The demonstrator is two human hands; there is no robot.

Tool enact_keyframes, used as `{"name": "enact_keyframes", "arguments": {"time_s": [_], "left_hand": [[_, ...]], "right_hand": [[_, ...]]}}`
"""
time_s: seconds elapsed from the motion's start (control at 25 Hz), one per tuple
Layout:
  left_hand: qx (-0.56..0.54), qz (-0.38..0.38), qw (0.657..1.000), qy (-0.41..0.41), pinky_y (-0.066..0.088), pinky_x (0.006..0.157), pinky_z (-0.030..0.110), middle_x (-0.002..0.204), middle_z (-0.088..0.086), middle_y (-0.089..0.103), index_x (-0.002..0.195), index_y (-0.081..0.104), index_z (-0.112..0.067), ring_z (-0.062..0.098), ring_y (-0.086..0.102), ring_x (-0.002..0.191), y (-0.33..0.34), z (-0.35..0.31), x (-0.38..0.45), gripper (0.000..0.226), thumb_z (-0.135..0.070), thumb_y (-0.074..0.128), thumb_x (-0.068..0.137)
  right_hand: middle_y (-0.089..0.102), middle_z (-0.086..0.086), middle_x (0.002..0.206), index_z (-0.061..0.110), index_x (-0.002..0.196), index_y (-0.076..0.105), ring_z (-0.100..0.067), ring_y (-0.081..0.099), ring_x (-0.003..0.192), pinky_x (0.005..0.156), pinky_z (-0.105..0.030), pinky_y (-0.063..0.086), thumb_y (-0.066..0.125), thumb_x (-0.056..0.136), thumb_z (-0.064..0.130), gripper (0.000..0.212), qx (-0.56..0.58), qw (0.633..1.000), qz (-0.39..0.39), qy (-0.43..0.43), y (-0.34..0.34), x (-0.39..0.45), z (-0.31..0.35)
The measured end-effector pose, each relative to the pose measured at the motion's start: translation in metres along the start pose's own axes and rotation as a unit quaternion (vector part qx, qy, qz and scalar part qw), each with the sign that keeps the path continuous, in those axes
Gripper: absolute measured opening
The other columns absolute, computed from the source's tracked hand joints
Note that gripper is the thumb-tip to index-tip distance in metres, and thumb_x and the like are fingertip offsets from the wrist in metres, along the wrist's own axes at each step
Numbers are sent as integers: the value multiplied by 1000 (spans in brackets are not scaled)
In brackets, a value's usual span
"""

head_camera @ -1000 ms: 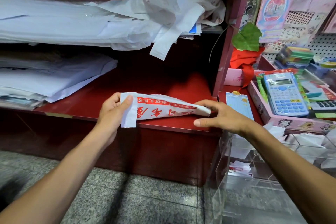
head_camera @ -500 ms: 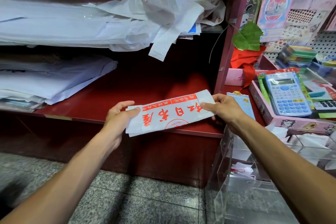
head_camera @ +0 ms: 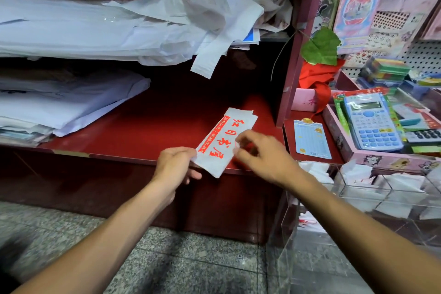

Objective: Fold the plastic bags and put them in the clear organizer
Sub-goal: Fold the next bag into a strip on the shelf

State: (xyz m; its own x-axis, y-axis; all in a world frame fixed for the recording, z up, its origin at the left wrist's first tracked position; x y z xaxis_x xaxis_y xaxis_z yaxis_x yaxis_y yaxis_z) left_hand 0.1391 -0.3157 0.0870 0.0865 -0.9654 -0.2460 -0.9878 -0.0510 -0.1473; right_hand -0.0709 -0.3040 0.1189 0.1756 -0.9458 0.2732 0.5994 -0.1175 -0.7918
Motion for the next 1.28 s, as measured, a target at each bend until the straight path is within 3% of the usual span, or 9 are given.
{"name": "enact_keyframes", "arguments": {"time_s": [0.08, 0.16, 0.24, 0.32, 0.44, 0.6, 0.84, 1.08, 1.28], "left_hand": [[97, 64, 992, 54, 28, 41, 22, 60, 5, 67, 89, 73, -10, 17, 52, 43, 12, -7, -8, 20, -22, 57, 93], [208, 5, 957, 201, 38, 52, 23, 61, -7, 64, 85, 75, -20, 10, 54, 54, 7, -20, -10, 16, -28, 62, 84], [319, 6, 884, 343, 40, 74, 20, 91, -15, 65, 98, 71, -29, 4, 58, 84, 7, -27, -13, 26, -32, 62, 73], [425, 113, 820, 366, 30, 95, 24, 132, -20, 52, 123, 58, -33, 5, 42, 125, 13, -13, -10, 54, -31, 67, 70], [509, 166, 756, 377, 19, 108, 28, 150, -21, 34, 141, 45, -36, 3, 21, 139, 16, 7, -7, 70, -26, 73, 77], [443, 159, 784, 406, 29, 106, 33, 139, -21, 43, 139, 51, -36, 4, 33, 128, 16, 4, -5, 69, -18, 76, 77], [385, 91, 819, 416, 43, 101, 43, 123, -16, 62, 116, 64, -27, 9, 52, 116, 10, 4, 3, 45, -9, 78, 77], [300, 69, 861, 405, 44, 84, 27, 97, -18, 72, 99, 77, -27, 13, 57, 87, 8, -3, 2, 17, -18, 76, 85], [194, 57, 931, 305, 44, 73, 15, 72, -3, 72, 101, 69, -31, 19, 65, 74, 8, -3, 3, 25, -11, 70, 87]], "right_hand": [[67, 5, 115, 25, 117, 61, -18, 60, 101, 87, -35, 47, 52, 92, 52, 39, -62, 995, 69, -29, 18, -6, 6], [64, 6, 115, 25, 116, 60, -19, 56, 106, 87, -36, 41, 46, 92, 58, 43, -113, 989, 89, -42, 23, -8, 5], [61, 8, 120, 26, 116, 57, -18, 52, 113, 86, -34, 35, 49, 92, 59, 41, -121, 986, 105, -50, 22, -11, 1], [52, 7, 137, 28, 129, 48, -17, 45, 126, 93, -33, 33, 59, 88, 58, 53, -119, 982, 134, -59, 19, -14, -2], [28, 6, 156, 30, 142, 35, -15, 29, 139, 105, -37, 31, 66, 81, 57, 73, -177, 969, 127, -116, 19, -21, 2], [48, 2, 134, 23, 128, 50, -22, 47, 117, 91, -35, 35, 63, 87, 43, 48, -248, 954, 72, -153, 22, -21, 2], [64, 6, 115, 23, 114, 62, -21, 53, 100, 85, -34, 39, 64, 87, 25, 27, -148, 983, 25, -104, 18, -20, -6], [67, 10, 103, 26, 101, 72, -15, 52, 94, 87, -34, 42, 65, 91, 29, 13, -3, 1000, 10, -27, 16, -16, -15], [50, 0, 57, 11, 72, 60, -10, 38, 55, 59, -30, 38, 66, 89, 24, 22, 117, 989, -40, 78, 10, -10, -19]]}}
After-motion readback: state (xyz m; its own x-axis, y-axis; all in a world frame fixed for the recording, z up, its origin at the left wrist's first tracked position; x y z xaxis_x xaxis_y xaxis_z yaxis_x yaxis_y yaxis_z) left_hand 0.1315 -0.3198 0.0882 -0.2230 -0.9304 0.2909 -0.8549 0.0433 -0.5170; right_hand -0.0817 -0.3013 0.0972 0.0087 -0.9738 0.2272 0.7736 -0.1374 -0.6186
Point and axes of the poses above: each hand's wrist, its own x-axis towards the middle knuckle, its own y-axis out of the palm, z = x × y, the point moved 5 cm from there along x, towards the middle knuckle
